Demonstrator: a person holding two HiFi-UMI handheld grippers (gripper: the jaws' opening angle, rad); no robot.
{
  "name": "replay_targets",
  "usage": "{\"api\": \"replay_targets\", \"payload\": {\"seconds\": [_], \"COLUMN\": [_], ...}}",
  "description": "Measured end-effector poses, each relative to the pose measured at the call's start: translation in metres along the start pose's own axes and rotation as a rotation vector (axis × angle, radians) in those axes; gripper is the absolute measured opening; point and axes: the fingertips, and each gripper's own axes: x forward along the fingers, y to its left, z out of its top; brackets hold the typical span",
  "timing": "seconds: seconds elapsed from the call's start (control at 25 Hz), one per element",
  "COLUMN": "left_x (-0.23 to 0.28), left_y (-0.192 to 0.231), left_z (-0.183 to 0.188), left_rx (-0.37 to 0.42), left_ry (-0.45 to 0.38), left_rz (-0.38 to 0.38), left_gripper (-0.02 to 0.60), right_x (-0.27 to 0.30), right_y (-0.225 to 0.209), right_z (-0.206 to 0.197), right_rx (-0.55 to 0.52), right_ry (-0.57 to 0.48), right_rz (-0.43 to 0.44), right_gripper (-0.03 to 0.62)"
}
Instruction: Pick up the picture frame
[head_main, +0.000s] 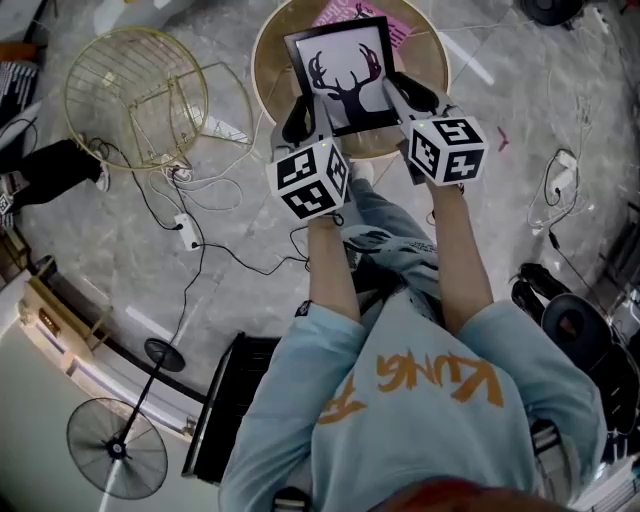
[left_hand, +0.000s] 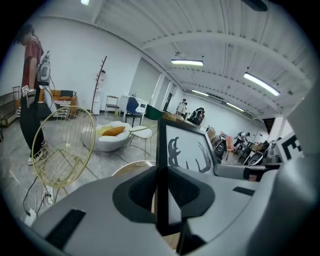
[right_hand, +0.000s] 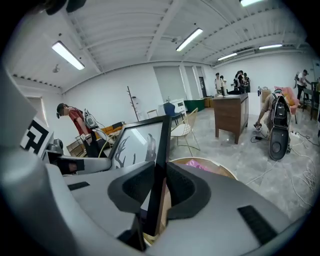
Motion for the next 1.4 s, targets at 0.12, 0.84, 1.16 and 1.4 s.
{"api": "replay_targets", "payload": {"seconds": [0.12,0.84,1.16,1.4], "left_x": [-0.013,-0.1,-0.122,-0.129], "left_y": [-0.011,-0.08,-0.091,-0.092], "left_z": [0.03,0.205,0.246,0.25], "left_rx": [0.04,0.224,0.268,0.279], "left_ry": [-0.055,-0.404,-0.479,-0.505], "left_rz": [-0.027,-0.099,-0.106,-0.112], "left_gripper": [0.081,0.081,0.081,0.081], "right_x": [-0.013,-0.108,-0.127,-0.133], "right_y": [0.005,0.045,0.058,0.064], "right_z": [0.03,0.212,0.254,0.257], "right_rx": [-0.017,-0.18,-0.225,-0.245], "right_ry": [-0.062,-0.422,-0.499,-0.524], "right_rz": [0.007,0.049,0.074,0.076], "right_gripper": [0.071,0.072,0.072,0.074]}}
